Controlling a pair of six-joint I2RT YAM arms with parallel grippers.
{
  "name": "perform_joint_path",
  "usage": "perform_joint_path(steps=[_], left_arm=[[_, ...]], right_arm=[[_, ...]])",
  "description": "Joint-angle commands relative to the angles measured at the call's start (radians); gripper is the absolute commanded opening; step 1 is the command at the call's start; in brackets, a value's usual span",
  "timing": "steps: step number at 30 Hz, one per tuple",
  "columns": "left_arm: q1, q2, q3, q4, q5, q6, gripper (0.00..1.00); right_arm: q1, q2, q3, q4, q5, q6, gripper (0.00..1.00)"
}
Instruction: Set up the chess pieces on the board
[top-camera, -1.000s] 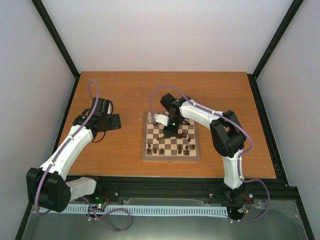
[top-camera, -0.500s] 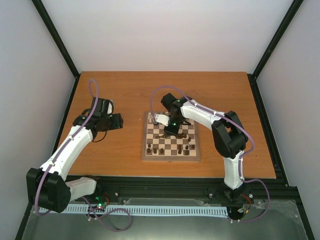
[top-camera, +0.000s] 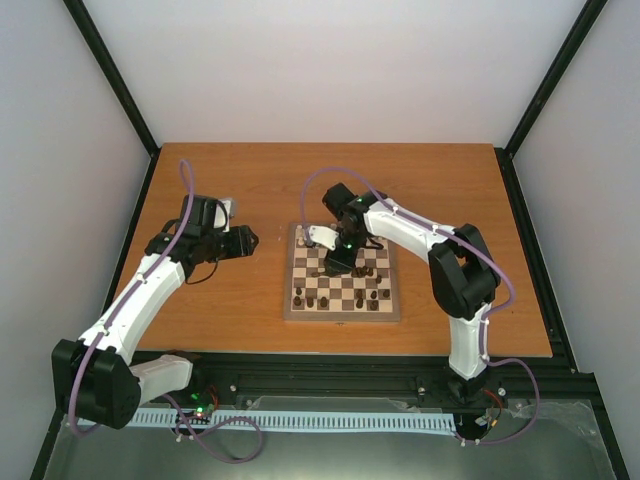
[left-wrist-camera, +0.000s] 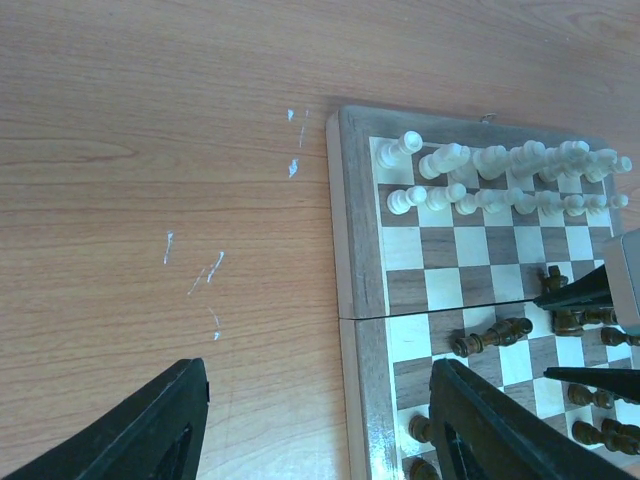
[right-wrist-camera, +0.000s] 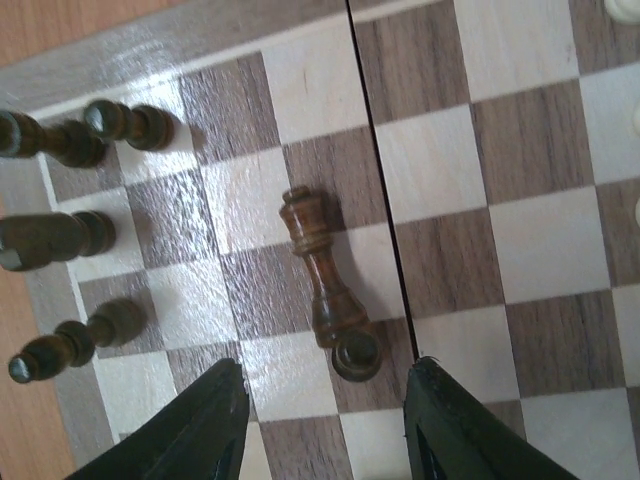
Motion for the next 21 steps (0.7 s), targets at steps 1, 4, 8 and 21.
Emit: perform_joint_path(steps=[1, 4, 8, 21], left_arm=[[0.009, 0.006, 0.017, 0.03, 0.023, 0.026, 0.64], [0.01, 0.014, 0.021, 0.024, 0.022, 0.025, 0.63], [0.009, 0.017, 0.018, 0.028, 0.022, 0.025, 0.63], [0.009, 0.054, 0.024, 0.024, 0.039, 0.021, 0.63]], right_arm=[[0.016, 0.04, 0.048, -0.005, -0.062, -0.005, 0.43], [0.033, 0.065, 0.057, -0.016, -0.039, -0.012, 0.43], [0.039, 0.055, 0.04, -0.009, -0.017, -0.016, 0.43], [0.036, 0.012, -0.041, 0.034, 0.091, -0.027, 0.35]])
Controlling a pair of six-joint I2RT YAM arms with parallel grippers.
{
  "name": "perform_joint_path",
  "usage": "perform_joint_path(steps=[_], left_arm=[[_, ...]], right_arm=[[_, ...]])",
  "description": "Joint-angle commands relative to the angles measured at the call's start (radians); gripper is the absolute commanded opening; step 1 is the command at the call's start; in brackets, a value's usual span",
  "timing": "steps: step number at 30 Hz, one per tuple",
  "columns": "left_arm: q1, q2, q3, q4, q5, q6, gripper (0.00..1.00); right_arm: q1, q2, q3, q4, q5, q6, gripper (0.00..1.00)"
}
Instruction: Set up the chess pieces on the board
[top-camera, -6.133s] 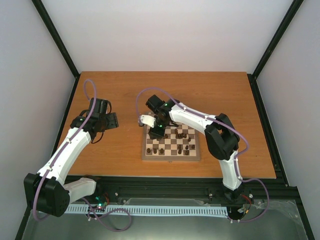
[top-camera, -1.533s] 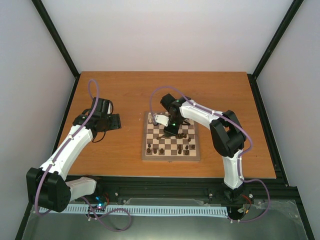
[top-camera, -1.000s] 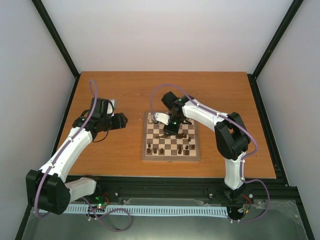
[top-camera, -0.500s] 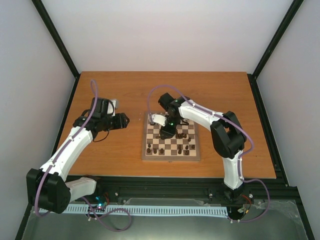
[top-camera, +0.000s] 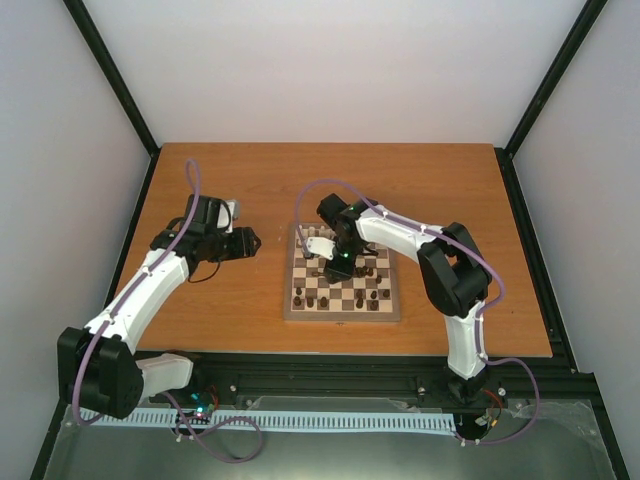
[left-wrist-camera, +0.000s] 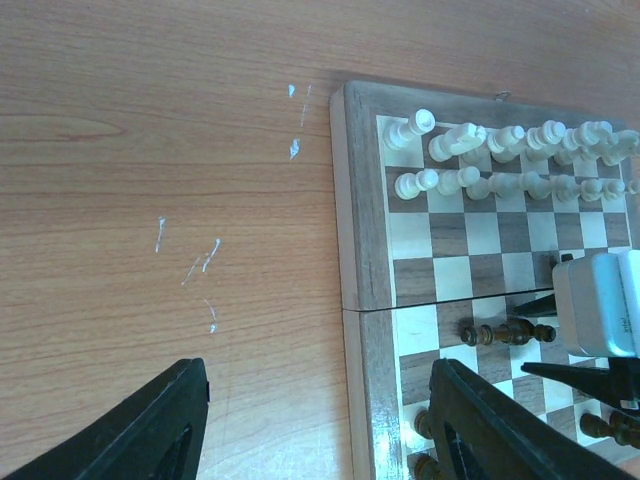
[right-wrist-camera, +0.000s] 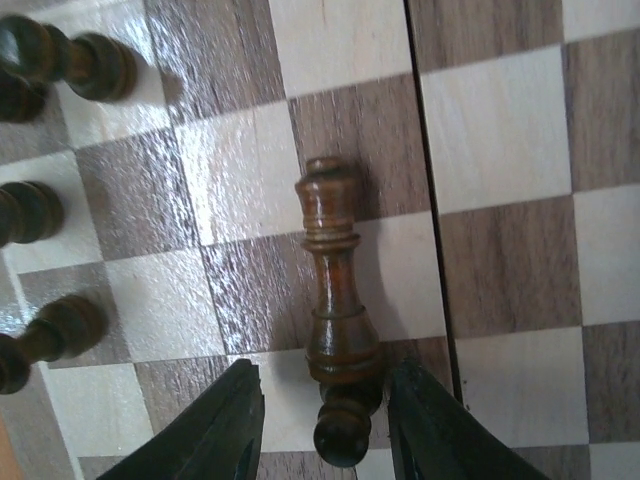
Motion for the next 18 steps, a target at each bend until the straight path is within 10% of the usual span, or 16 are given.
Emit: perform_joint_path(steps=[1, 18], left_arm=[[0.009, 0.006, 0.024, 0.021, 0.018, 0.016, 0.63], [0.01, 0.028, 0.023, 0.027, 0.043, 0.014, 0.63]], right_arm=[[0.001, -0.044, -0.034, 0.031, 0.061, -0.006, 0.35], [0.0, -0.064, -0.045, 0.053, 0.046, 0.003, 0.31]])
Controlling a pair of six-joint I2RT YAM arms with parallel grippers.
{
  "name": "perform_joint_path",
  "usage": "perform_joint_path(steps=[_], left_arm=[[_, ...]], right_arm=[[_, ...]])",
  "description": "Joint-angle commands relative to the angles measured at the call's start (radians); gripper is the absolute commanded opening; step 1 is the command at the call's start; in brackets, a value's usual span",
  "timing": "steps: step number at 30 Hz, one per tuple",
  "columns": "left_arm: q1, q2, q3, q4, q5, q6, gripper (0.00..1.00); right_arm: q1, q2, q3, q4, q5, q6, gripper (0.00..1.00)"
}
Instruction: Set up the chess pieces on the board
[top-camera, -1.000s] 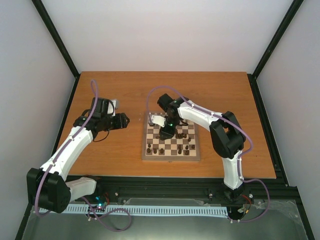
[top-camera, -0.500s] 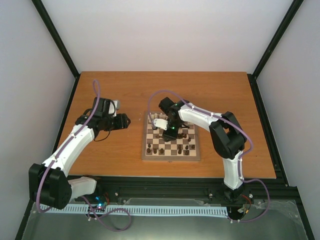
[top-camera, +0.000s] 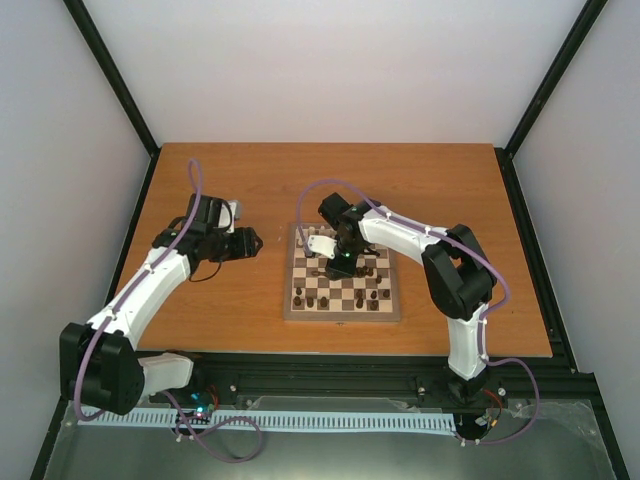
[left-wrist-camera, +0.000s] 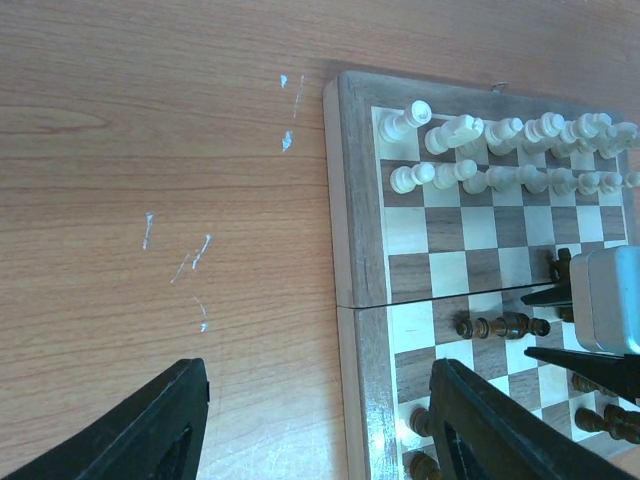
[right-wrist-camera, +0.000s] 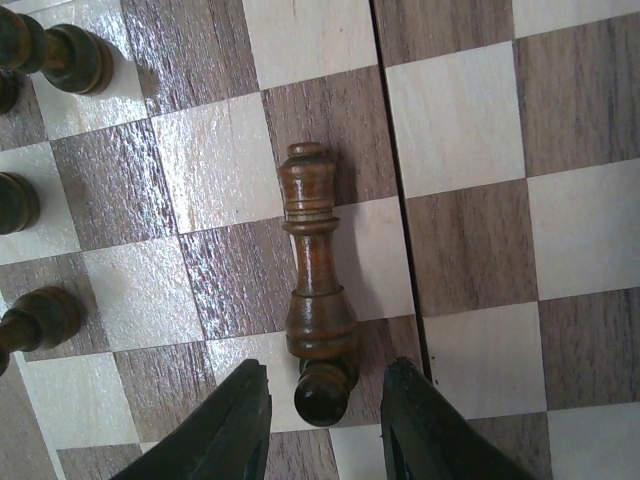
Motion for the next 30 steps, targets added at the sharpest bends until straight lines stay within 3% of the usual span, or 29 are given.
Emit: perform_joint_path(steps=[1, 10, 15, 20, 30], left_arm=[[0.01, 0.011, 0.023, 0.022, 0.025, 0.013, 0.63], [0.009, 0.013, 0.018, 0.035, 0.045, 0.004, 0.63], [-0.026, -0.028, -0.068, 0.219, 0.232, -0.191, 0.62], [-0.052, -0.013, -0.151, 0.412, 0.287, -0.354, 0.61], [-0.116, 0.093, -0.255, 0.675, 0.33, -0.354, 0.58]], right_arm=[[0.001, -0.031, -0.006, 0.012, -0.01, 0.003, 0.31], [0.0, -0.059, -0.016, 0.024, -0.021, -0.007, 0.1], [-0.012, -0.103, -0.025, 0.046, -0.045, -0.004, 0.08], [-0.031, -0.125, -0.025, 0.046, -0.076, -0.003, 0.08], [-0.032, -0.16, -0.006, 0.04, -0.113, -0.001, 0.08]])
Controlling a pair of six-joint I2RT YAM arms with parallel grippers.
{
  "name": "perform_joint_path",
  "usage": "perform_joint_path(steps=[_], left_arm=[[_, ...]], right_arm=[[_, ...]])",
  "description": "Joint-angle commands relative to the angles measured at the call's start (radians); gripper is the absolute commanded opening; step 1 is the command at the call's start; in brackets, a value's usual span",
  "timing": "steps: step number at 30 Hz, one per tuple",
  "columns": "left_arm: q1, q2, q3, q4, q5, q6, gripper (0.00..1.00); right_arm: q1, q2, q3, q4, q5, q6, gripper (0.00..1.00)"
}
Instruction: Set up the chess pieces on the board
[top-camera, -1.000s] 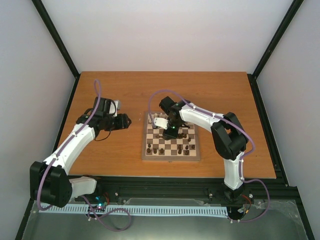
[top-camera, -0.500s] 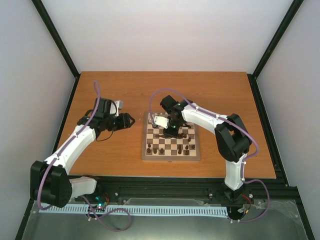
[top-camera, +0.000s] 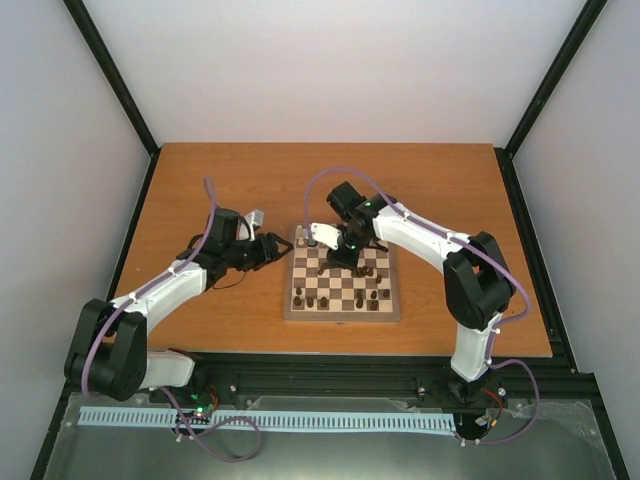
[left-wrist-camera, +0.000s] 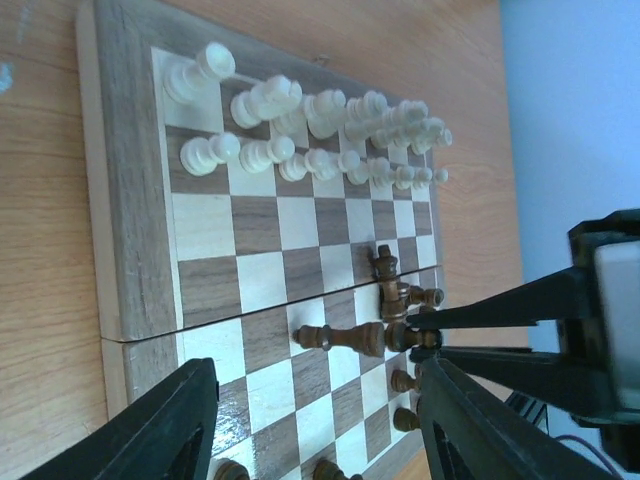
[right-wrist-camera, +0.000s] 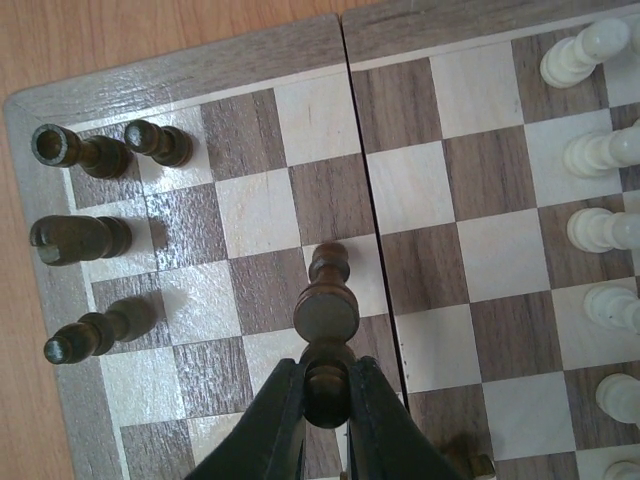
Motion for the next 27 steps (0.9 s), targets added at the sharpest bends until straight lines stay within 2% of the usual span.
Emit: perform_joint_path(steps=[1, 4, 12, 15, 21, 24, 27], left_arm=[[-0.032, 0.028, -0.054, 0.192, 0.046, -0.01, 0.58], [-0.06, 0.024, -0.087, 0.253, 0.035, 0.044, 0.57], [-0.207, -0.037, -0.199, 0.457, -0.113, 0.246, 0.57], [-0.266, -0.022, -0.174, 0.413, -0.194, 0.304, 0.57], [-0.277, -0.051, -0.17, 0.397, -0.229, 0.293, 0.57], [-0.278, -0.122, -0.159, 0.32, -0.28, 0.283, 0.57], [-0.278, -0.19, -0.082, 0.158, -0.381, 0.256, 0.6]], right_arm=[[-0.003, -0.051, 0.015, 0.004, -0.033, 0.002, 0.08], [-0.004, -0.063, 0.017, 0.007, -0.039, 0.004, 0.07], [-0.009, -0.088, 0.045, 0.0, -0.082, 0.017, 0.07], [-0.011, -0.091, 0.051, -0.01, -0.082, 0.018, 0.07], [-0.052, -0.134, -0.003, -0.017, -0.058, 0.006, 0.07], [-0.055, -0.173, -0.069, 0.005, -0.032, 0.001, 0.08], [-0.054, -0.202, -0.123, 0.021, -0.062, -0.004, 0.09]])
